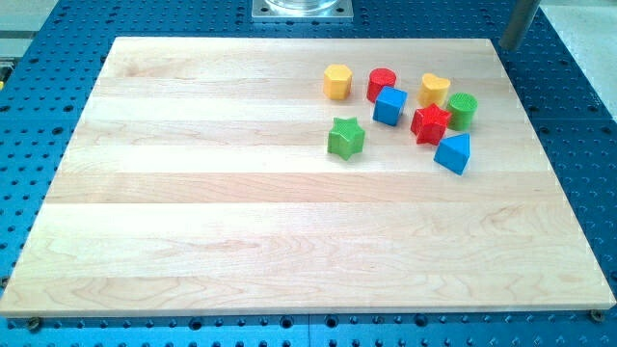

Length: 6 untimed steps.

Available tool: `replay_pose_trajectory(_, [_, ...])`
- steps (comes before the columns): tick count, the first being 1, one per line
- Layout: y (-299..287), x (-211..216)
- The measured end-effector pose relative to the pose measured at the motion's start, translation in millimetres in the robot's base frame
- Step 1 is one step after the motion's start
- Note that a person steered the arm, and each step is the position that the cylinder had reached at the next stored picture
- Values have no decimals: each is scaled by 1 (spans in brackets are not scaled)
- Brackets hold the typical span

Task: Point your arm on top of the heart

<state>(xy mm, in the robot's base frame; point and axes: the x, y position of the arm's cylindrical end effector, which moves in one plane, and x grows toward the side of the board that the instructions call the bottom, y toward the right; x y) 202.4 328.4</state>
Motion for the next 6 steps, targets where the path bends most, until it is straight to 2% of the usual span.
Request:
replay_pose_trajectory(2, [-23,6])
replay_pose_trajectory(4, [-140,46])
replay_pose_trajectory(6, [-150,51])
